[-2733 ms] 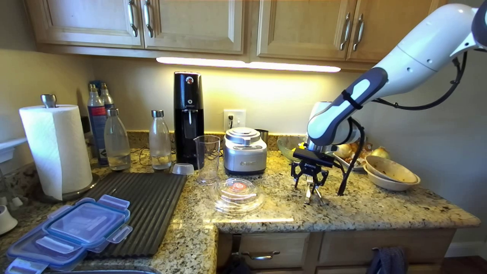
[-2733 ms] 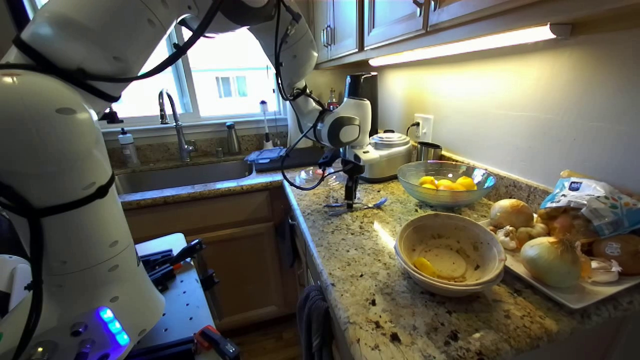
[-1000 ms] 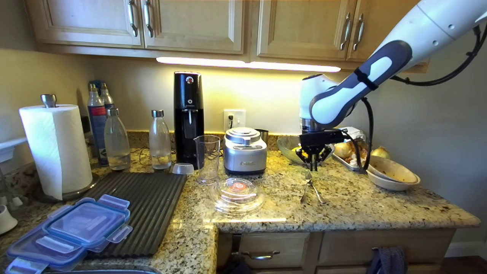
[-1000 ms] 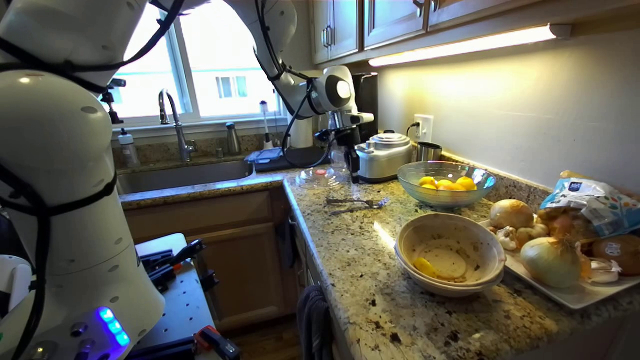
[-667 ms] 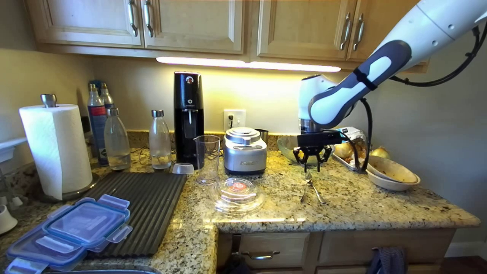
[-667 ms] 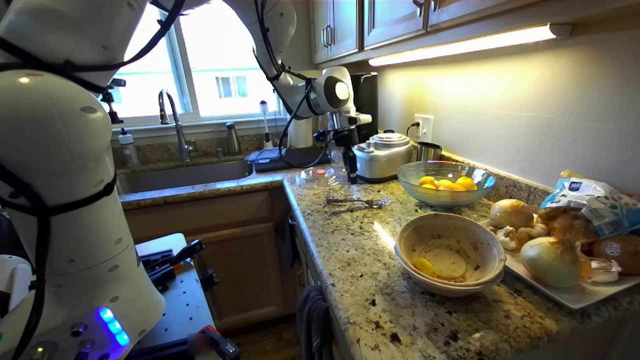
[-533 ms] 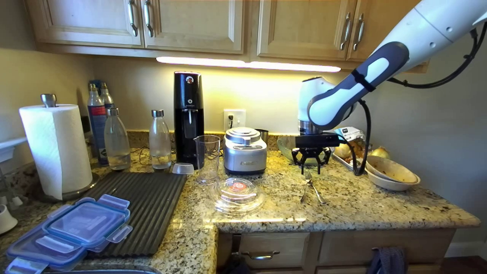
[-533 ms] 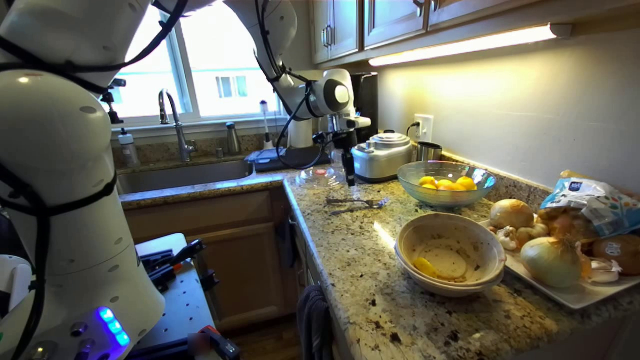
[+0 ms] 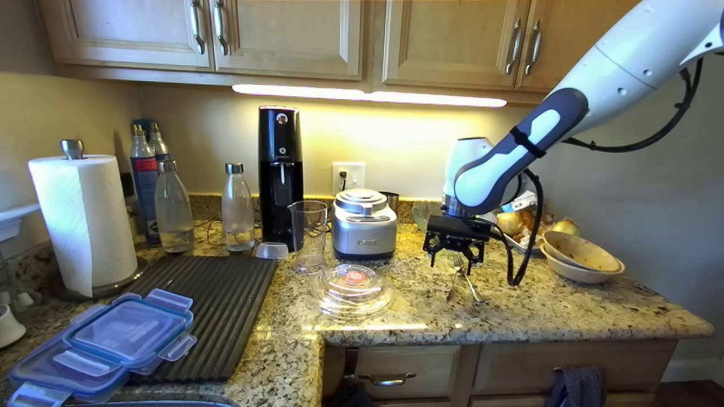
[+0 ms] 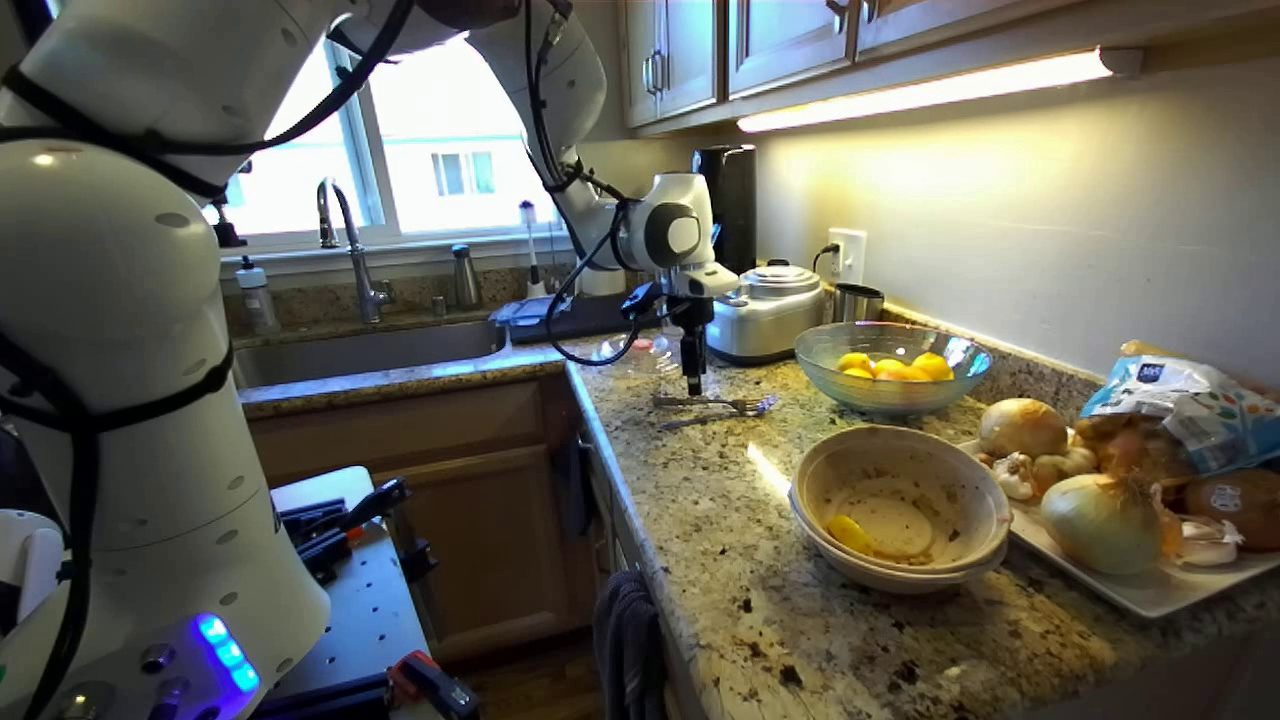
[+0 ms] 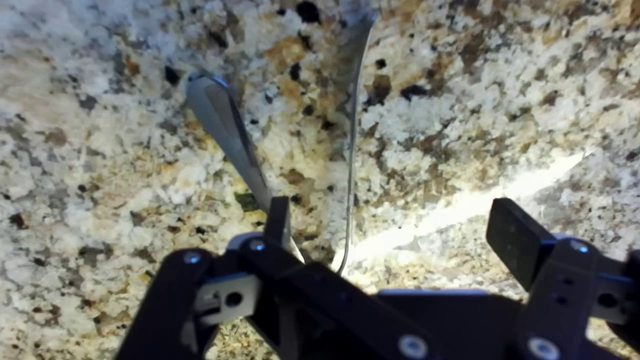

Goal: Stack the white bowls together, then put the two forks on top of the bowls

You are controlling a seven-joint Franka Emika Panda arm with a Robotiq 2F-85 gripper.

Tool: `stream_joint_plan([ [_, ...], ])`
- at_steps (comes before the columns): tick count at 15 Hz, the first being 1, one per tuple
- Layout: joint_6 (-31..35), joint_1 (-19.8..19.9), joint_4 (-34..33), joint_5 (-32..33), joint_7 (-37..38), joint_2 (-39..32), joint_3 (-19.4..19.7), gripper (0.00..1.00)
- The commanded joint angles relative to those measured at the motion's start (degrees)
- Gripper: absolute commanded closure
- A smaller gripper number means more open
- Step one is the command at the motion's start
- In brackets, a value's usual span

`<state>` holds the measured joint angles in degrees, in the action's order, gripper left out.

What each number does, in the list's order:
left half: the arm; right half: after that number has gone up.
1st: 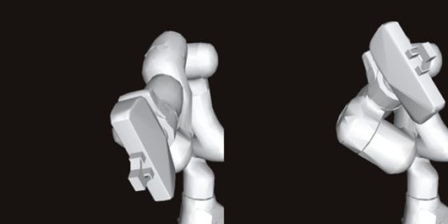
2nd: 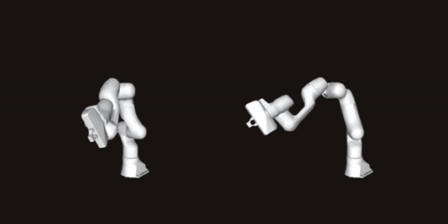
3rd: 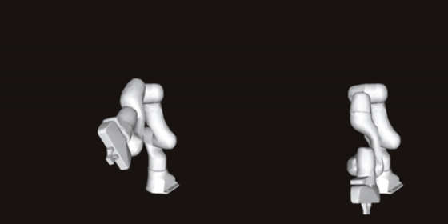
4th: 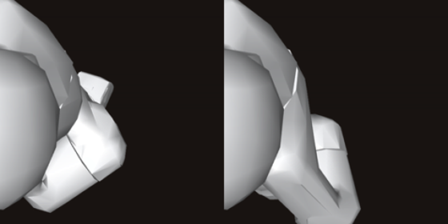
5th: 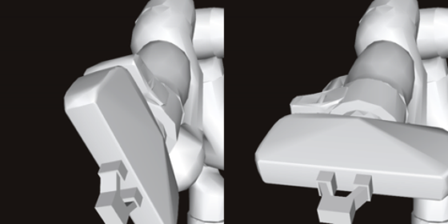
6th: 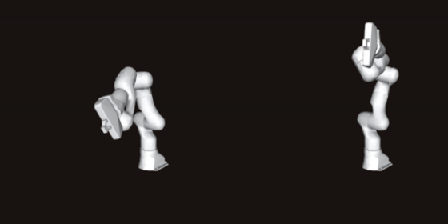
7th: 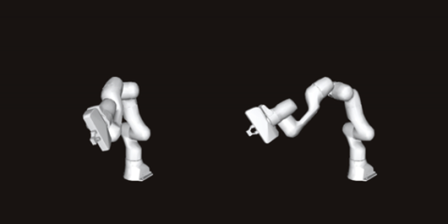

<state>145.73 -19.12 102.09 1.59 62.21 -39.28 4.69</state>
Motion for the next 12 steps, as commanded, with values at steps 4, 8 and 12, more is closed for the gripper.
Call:
stream_joint_plan([
  [4, 6.41, 1.63, 2.02, -4.89, 1.48, -2.00, -0.73, 0.10],
  [8, 7.96, 2.17, 2.17, -7.47, 1.13, -3.19, -0.96, 0.32],
  [12, 8.80, 2.19, 2.40, -8.77, 1.14, -2.94, -0.76, 0.59],
])
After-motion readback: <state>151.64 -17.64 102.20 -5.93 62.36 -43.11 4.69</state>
